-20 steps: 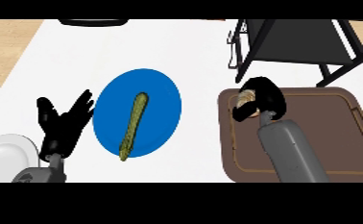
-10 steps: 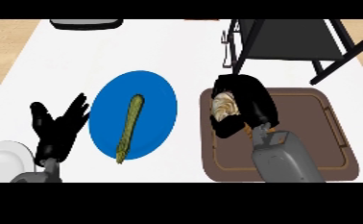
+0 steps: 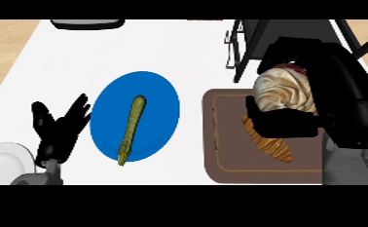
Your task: Pick the cupcake from the tray and place it in the tiered shelf
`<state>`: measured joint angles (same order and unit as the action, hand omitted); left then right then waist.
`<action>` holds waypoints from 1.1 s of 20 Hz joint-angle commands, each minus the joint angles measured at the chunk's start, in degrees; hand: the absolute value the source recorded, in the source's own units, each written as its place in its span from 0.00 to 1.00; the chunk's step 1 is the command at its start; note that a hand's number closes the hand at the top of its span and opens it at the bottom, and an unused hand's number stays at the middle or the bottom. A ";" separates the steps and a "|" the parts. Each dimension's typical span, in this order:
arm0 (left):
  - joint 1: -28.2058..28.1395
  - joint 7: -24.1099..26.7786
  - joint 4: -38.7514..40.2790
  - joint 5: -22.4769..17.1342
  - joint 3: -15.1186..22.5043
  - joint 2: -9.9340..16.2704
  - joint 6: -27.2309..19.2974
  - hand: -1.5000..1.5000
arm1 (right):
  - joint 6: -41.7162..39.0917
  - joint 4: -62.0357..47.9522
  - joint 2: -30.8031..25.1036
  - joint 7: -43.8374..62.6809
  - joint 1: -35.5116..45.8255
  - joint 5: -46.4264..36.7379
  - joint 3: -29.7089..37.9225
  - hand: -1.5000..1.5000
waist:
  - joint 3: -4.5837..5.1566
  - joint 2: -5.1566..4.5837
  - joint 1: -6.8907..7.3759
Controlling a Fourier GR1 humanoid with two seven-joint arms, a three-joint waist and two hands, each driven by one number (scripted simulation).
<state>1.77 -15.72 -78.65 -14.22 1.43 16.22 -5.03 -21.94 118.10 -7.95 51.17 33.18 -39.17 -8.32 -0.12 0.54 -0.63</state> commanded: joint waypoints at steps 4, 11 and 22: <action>1.98 1.32 3.96 1.30 0.07 -2.24 -0.26 0.50 | -8.94 0.74 -4.94 10.22 14.68 7.93 13.29 1.00 | 0.20 -0.39 0.32; 1.70 1.18 3.74 1.54 -0.21 -1.51 1.60 0.50 | -7.09 -16.61 -13.18 5.01 27.59 10.78 22.52 1.00 | 0.19 -0.56 0.95; 2.17 -1.75 1.47 1.94 -1.46 -1.14 1.67 0.50 | -5.43 -40.05 -22.22 -10.07 34.41 10.86 25.09 1.00 | 0.15 -0.72 1.47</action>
<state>2.96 -14.95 -77.95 -12.55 0.39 14.73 -3.06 -27.33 86.53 -27.92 44.88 63.90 -28.84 16.45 -0.14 0.05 0.67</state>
